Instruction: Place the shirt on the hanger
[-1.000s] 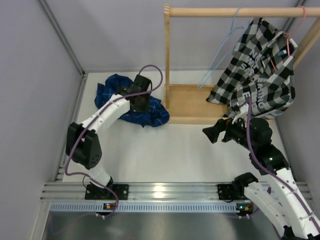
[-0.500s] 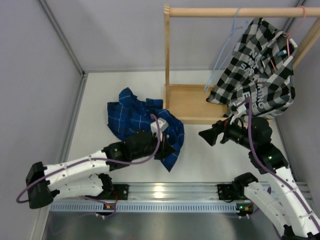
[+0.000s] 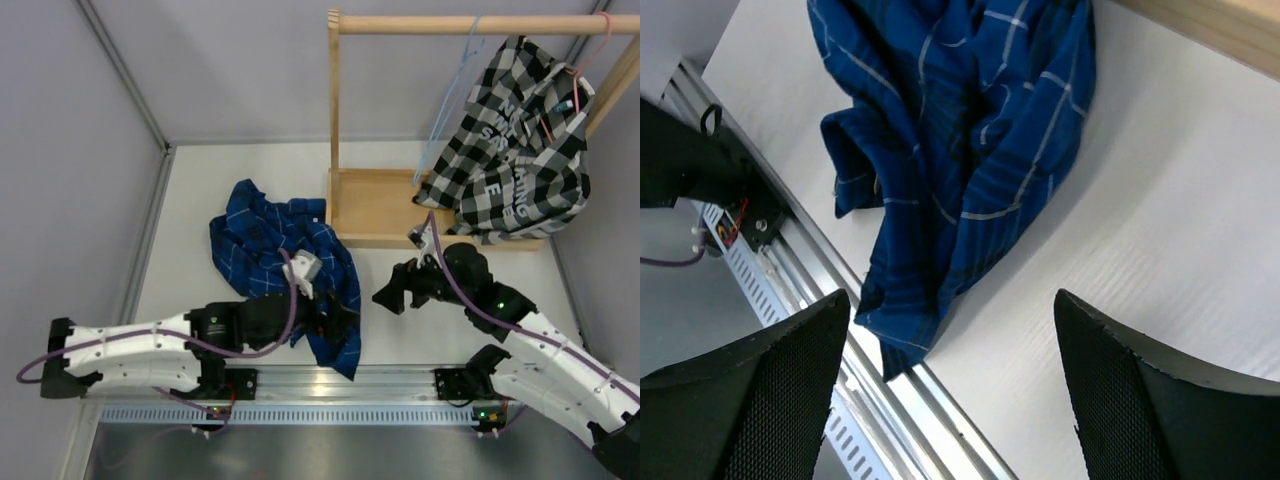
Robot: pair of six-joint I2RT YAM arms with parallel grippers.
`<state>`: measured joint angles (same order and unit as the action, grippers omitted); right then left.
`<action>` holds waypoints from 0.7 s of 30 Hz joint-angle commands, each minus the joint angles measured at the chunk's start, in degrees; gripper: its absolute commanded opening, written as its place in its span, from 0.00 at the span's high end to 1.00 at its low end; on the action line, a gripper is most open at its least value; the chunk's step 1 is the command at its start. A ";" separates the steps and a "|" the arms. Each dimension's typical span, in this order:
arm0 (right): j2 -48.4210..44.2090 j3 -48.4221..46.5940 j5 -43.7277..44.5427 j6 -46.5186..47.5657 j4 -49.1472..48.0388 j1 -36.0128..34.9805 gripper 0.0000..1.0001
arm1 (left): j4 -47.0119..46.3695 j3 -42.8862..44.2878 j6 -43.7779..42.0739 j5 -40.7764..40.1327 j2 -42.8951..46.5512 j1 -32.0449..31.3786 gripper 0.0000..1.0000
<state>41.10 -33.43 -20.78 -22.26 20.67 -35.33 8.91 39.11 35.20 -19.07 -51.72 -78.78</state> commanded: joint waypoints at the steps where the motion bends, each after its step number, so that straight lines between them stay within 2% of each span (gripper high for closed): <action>1: 1.17 -1.29 6.62 1.95 -6.77 -6.40 0.21 | 23.91 5.52 9.38 -28.25 6.19 0.12 0.02; 3: 2.66 -1.81 11.35 3.27 -7.39 -11.39 0.24 | 33.94 7.82 17.32 -36.18 7.68 0.30 0.02; 4: 4.06 -2.34 15.37 3.71 -7.39 -13.08 0.25 | 41.81 8.34 24.93 -40.91 8.56 0.65 0.02; 6: 5.91 -2.78 18.57 3.98 -8.96 -17.81 0.27 | 45.31 8.61 28.50 -42.71 8.57 3.10 0.02; 7: 8.01 -2.87 19.45 4.15 -9.85 -18.97 0.28 | 45.23 8.61 28.61 -42.37 8.22 4.59 0.02; 8: 9.16 -3.04 20.24 4.24 -10.73 -20.03 0.30 | 44.02 8.52 27.56 -41.50 7.78 8.69 0.02; 9: 10.48 -3.48 20.51 4.50 -12.39 -22.13 0.34 | 41.83 7.57 22.94 -40.09 6.39 11.61 0.02; 10: 13.27 -3.66 20.51 5.12 -13.27 -23.11 0.38 | 36.93 7.03 20.37 -35.38 5.68 14.68 0.02; 11: 14.69 -4.01 20.60 5.56 -14.24 -24.16 0.40 | 34.62 6.33 18.17 -32.46 5.06 21.67 0.02; 13: 19.42 -4.89 20.51 6.70 -17.91 -26.45 0.41 | 31.36 3.52 15.17 -28.41 4.09 27.26 0.02; 14: 20.85 -5.06 16.86 6.88 -19.86 -26.54 0.41 | 29.69 2.64 15.16 -26.04 4.26 30.76 0.02; 17: 27.70 -7.17 14.80 7.05 -23.74 -27.16 0.46 | 28.19 -0.79 15.86 -25.23 6.98 32.20 0.02; 21: 35.35 -10.68 17.78 8.99 -23.30 -28.13 0.57 | 28.18 -2.72 14.65 -22.16 12.42 32.20 0.02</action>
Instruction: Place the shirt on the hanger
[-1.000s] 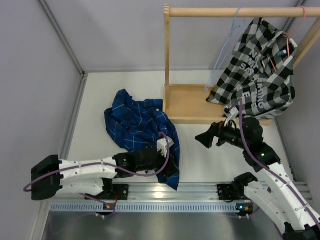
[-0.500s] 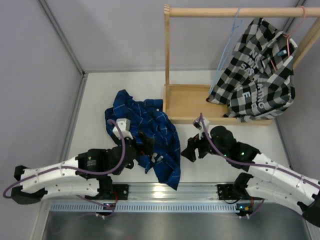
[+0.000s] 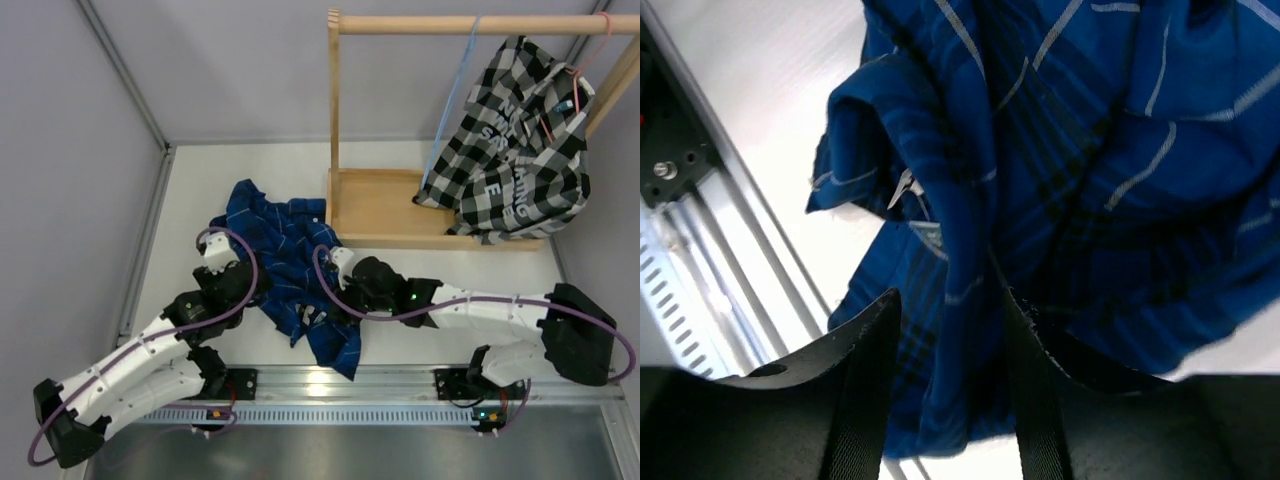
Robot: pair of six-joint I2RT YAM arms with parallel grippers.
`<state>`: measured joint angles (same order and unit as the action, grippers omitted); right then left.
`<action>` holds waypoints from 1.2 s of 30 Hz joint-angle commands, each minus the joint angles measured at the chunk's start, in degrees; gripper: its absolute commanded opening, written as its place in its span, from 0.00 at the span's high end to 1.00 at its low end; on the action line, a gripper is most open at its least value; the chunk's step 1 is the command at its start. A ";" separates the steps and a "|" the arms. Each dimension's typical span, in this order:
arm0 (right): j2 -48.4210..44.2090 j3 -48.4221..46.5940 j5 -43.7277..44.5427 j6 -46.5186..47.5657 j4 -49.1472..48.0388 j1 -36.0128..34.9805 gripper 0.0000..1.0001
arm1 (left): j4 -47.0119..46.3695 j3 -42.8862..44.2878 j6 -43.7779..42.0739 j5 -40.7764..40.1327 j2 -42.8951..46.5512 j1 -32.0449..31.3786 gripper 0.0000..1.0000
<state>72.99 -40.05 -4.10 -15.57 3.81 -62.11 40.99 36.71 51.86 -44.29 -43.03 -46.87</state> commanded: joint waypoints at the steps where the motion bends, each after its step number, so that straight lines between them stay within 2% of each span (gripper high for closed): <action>1: 5.39 -4.50 2.15 2.39 -6.36 -1.44 0.57 | -3.90 -0.67 -2.72 3.86 4.78 0.29 0.02; 4: 6.37 -6.61 2.52 3.17 -5.57 -1.61 0.58 | -4.08 -1.72 -4.22 6.49 9.70 0.29 0.02; 5: 6.11 -7.23 2.34 3.70 -5.31 -1.53 0.62 | -4.60 -2.77 -4.65 7.28 11.11 0.29 0.02; 7: 5.67 -9.69 2.43 5.89 -3.90 -1.61 0.82 | -7.58 -4.01 -7.55 11.32 15.06 0.20 0.02; 8: 5.67 -10.56 2.52 6.43 -2.25 -1.61 0.97 | -8.55 -4.97 -8.34 12.81 16.12 0.20 0.02; 9: 5.93 -11.88 2.69 7.13 -1.10 -1.61 1.00 | -9.34 -5.33 -9.74 14.13 17.44 0.29 0.02; 13: 6.73 -13.73 3.92 9.24 0.49 -1.61 1.00 | -13.38 -6.21 -11.51 21.07 16.84 0.20 0.02; 19: 6.20 -14.26 3.66 9.77 1.28 -1.35 1.00 | -17.78 -9.55 -10.55 24.42 12.79 0.20 0.02; 22: 8.39 -13.65 0.68 9.25 1.29 -1.44 0.87 | -18.32 -9.73 -9.84 24.78 12.09 0.20 0.02; 23: 8.92 -11.82 0.58 8.55 0.24 -1.53 0.76 | -18.14 -9.81 -9.32 23.82 12.61 0.20 0.02; 25: 9.80 -9.44 -0.03 6.44 -2.57 -1.70 0.74 | -18.05 -10.51 -8.27 22.33 13.84 0.20 0.02; 29: 10.33 -5.05 2.51 4.24 -6.27 -2.75 0.57 | -17.26 -11.04 -6.94 19.77 17.35 0.20 0.02; 31: 10.77 -4.25 3.04 3.27 -7.76 -3.11 0.57 | -17.18 -10.78 -7.38 20.12 17.19 0.20 0.02; 34: 11.65 -4.50 5.05 3.36 -7.42 -3.46 0.71 | -17.17 -9.55 -7.82 21.52 15.35 0.20 0.02; 35: 11.65 -5.38 6.37 3.53 -6.98 -3.46 0.90 | -17.17 -9.20 -8.43 22.31 13.86 0.20 0.02; 36: 11.13 -6.00 7.34 3.88 -5.76 -3.46 0.99 | -17.17 -8.42 -8.70 23.28 13.15 0.20 0.02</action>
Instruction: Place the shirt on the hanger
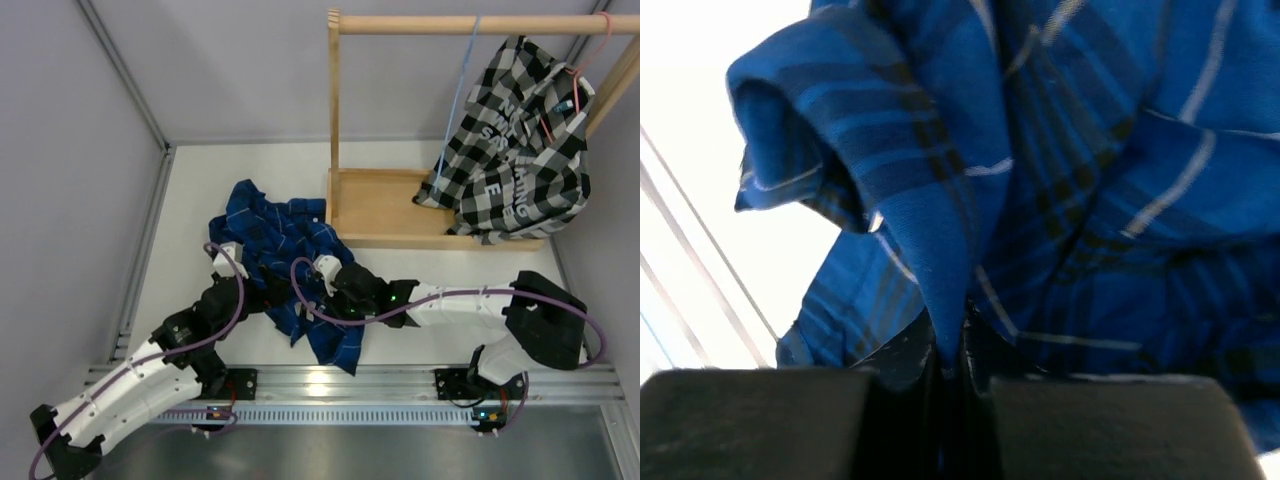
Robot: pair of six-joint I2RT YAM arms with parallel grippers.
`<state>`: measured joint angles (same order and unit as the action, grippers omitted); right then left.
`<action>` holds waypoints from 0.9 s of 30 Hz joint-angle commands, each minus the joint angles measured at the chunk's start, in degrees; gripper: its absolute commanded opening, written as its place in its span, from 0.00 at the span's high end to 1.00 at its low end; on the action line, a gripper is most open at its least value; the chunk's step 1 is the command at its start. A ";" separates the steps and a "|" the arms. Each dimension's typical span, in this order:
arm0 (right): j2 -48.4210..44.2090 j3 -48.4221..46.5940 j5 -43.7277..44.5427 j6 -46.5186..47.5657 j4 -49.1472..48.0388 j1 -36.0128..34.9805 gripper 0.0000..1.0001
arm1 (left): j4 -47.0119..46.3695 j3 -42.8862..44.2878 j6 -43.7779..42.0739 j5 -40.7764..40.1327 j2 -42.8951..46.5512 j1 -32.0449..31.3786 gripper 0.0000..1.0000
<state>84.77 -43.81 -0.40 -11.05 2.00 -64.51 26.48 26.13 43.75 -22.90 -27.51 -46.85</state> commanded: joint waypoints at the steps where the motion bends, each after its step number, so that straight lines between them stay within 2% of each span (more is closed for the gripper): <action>1: -1.27 -2.76 5.31 -0.38 -3.32 -1.14 1.00 | -2.84 2.61 -0.85 3.89 -3.25 0.18 0.02; 5: -3.56 -8.20 10.06 1.20 1.85 -1.06 1.00 | -4.32 2.96 -1.56 5.49 -7.99 -0.61 0.02; 7: -4.00 -10.67 12.95 1.91 4.49 -0.97 1.00 | -5.56 3.57 -1.65 5.06 -9.75 -3.92 0.02; 9: -4.00 -14.10 14.02 1.82 8.36 -0.36 1.00 | -5.83 4.80 -1.65 -1.33 -12.30 -8.41 0.02; 10: -4.17 -14.89 14.29 1.91 9.50 0.00 1.00 | -5.74 6.03 -1.56 -5.63 -13.00 -15.05 0.02; 11: -4.09 -16.29 14.47 1.65 11.17 0.61 1.00 | -5.48 6.56 -0.86 -15.68 -14.32 -18.59 0.02; 13: -4.35 -17.01 15.17 1.29 12.50 1.31 1.00 | -2.85 7.88 0.72 -24.35 -16.43 -26.84 0.02; 14: -4.61 -17.01 15.34 1.21 12.76 1.67 1.00 | -1.18 9.71 3.34 -27.44 -20.27 -28.02 0.02; 15: -5.14 -17.01 15.17 1.03 13.20 1.84 1.00 | 2.57 10.77 5.02 -31.03 -22.48 -28.73 0.03; 17: -5.67 -16.75 14.99 1.12 13.64 2.19 1.00 | 5.76 12.88 9.40 -33.08 -29.58 -28.74 0.06; 22: -6.72 -16.22 13.24 1.29 14.00 2.55 1.00 | 5.95 14.38 12.76 -34.23 -39.72 -28.74 0.16; 26: -6.90 -15.52 10.95 0.59 13.82 2.55 1.00 | 6.21 16.14 12.51 -35.64 -45.61 -28.65 0.37; 27: -6.90 -15.43 10.86 0.59 13.82 2.55 1.00 | 6.13 16.75 12.42 -35.64 -46.49 -28.65 0.37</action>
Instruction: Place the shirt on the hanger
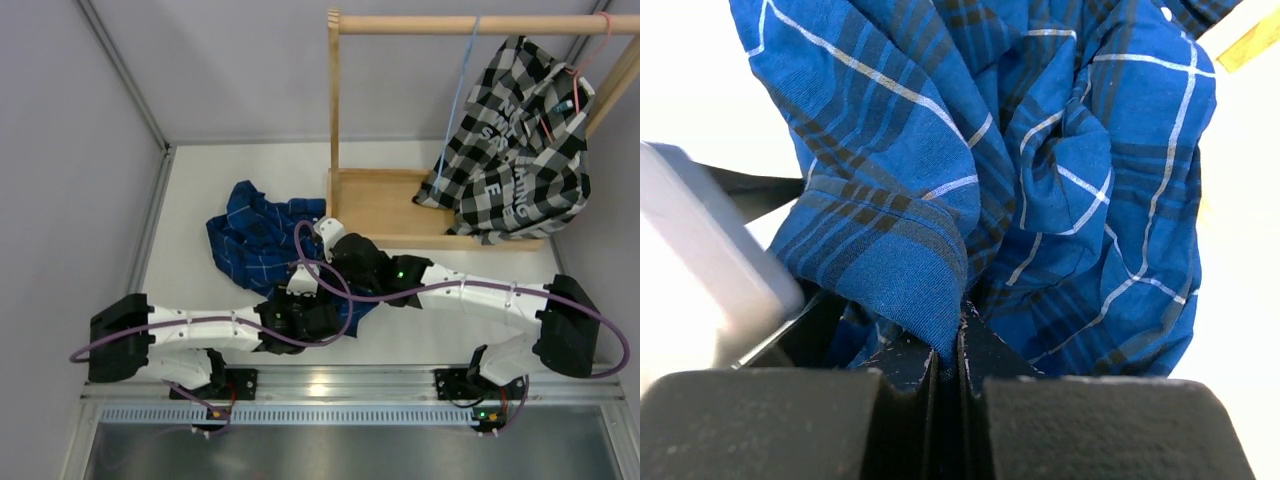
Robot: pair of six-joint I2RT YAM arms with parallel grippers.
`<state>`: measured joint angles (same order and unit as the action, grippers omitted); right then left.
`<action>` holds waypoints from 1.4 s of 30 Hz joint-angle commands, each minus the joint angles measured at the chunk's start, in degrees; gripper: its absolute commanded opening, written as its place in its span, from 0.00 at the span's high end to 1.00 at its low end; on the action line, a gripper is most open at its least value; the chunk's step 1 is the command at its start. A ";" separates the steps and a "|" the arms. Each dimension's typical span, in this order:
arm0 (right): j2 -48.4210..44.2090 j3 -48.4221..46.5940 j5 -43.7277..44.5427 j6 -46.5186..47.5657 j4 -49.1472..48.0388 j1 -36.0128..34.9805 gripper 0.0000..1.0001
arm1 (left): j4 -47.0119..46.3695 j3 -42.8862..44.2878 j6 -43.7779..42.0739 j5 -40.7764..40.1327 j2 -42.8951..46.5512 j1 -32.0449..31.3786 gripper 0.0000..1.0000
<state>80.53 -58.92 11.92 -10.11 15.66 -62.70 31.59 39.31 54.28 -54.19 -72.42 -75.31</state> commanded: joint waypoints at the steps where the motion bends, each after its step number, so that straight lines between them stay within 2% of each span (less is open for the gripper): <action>1: -2.66 -0.15 -1.20 -0.44 0.16 0.73 1.00 | 1.01 3.75 1.79 -3.99 -2.71 -0.19 0.37; 3: -2.92 0.47 -0.76 -0.53 -0.02 0.73 1.00 | 1.01 4.02 2.23 -3.73 -3.42 -0.19 0.39; 5: -3.28 1.17 -0.41 -0.61 -0.54 1.00 1.00 | 1.01 4.11 2.32 -3.99 -3.78 -0.19 0.53; 6: -3.54 1.43 -0.41 -1.05 -0.80 1.08 1.00 | 1.10 4.28 2.06 -4.08 -3.52 -0.02 0.69; 9: -4.76 3.19 -0.76 -1.67 -1.68 1.79 1.00 | 2.94 5.07 1.36 -4.95 -0.27 0.95 0.94; 11: -5.73 5.03 -0.85 -2.02 -2.30 2.75 1.00 | 3.30 5.16 -1.45 -4.96 4.29 2.53 1.00; 15: -10.11 6.97 -1.29 -2.28 -2.92 3.90 1.00 | 3.30 7.61 -8.65 -0.66 12.73 10.42 1.00; 17: -12.06 6.80 -2.07 -2.20 -3.00 3.81 1.00 | 3.30 9.81 -14.53 0.40 17.48 11.93 1.00; 20: -16.01 3.12 -6.63 -1.32 -2.74 3.90 1.00 | 3.39 18.58 -24.02 1.89 20.48 12.73 1.00; 21: -17.06 1.02 -10.30 -1.06 -1.61 3.90 1.00 | 3.47 25.14 -28.92 3.20 20.48 12.73 1.00; 22: -17.16 -4.75 -11.73 -0.53 -0.38 3.90 1.00 | 3.47 28.77 -31.49 4.17 20.13 12.73 1.00; 23: -16.29 -8.55 -14.53 0.69 1.20 3.81 1.00 | 3.56 37.25 -34.22 5.05 19.52 12.73 1.00; 24: -15.41 -13.28 -17.52 1.66 3.39 3.81 1.00 | 3.56 42.20 -36.77 5.85 18.73 12.73 1.00; 25: -14.36 -23.68 -18.42 2.63 8.46 3.46 1.00 | 3.91 47.12 -42.10 8.90 16.46 12.64 1.00; 26: -11.74 -29.10 -19.04 4.47 11.21 3.11 1.00 | 4.61 57.62 -44.85 11.02 14.87 12.73 1.00; 27: -10.23 -34.98 -19.83 5.18 13.93 2.93 1.00 | 4.70 62.59 -47.14 13.48 13.55 12.73 1.00; 28: -8.74 -45.48 -20.09 6.23 18.92 2.58 1.00 | 4.62 66.47 -51.16 20.29 10.93 12.73 1.00; 29: -6.12 -49.85 -20.18 6.59 20.88 2.41 1.00 | 4.62 71.99 -52.51 23.40 9.77 12.73 1.00; 31: -4.86 -56.63 -19.49 6.86 23.35 2.40 1.00 | 4.62 74.41 -52.44 26.24 7.22 12.73 1.00; 33: -6.17 -54.66 -15.90 6.94 23.80 2.40 1.00 | 4.44 70.40 -50.52 25.29 6.94 12.73 1.00; 34: -7.22 -48.72 -14.49 6.16 23.37 2.40 1.00 | 4.35 67.77 -49.28 23.36 7.21 12.73 1.00; 35: -9.84 -44.92 -11.08 5.37 21.62 2.40 1.00 | 4.18 61.30 -47.79 17.86 7.64 12.73 1.00; 36: -11.26 -36.01 -8.96 4.49 20.47 2.40 1.00 | 4.09 57.50 -44.12 15.11 8.95 12.73 1.00; 37: -12.93 -31.05 -7.89 2.31 18.98 2.40 1.00 | 3.92 53.72 -42.26 12.99 9.84 12.73 1.00; 38: -16.25 -26.30 -7.10 1.07 17.40 2.40 1.00 | 3.39 45.67 -40.50 11.49 10.89 12.73 1.00; 39: -17.94 -21.29 -6.04 -0.16 13.99 2.40 1.00 | 1.82 41.50 -36.57 11.57 13.16 12.73 1.00; 40: -19.61 -11.93 -5.69 -3.22 12.13 2.40 1.00 | 0.76 37.63 -34.70 12.09 14.14 12.73 1.00; 41: -22.67 -7.66 -4.99 -4.82 10.20 2.49 1.00 | -0.38 30.02 -32.86 13.14 15.11 12.73 1.00; 42: -23.92 -0.05 -4.46 -6.22 6.96 2.58 1.00 | -3.44 26.21 -30.84 16.63 16.42 12.82 1.00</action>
<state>60.86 -71.57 2.59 -10.22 27.31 -60.58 33.21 75.05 15.33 -36.67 -60.07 -62.81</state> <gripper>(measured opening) 0.005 0.028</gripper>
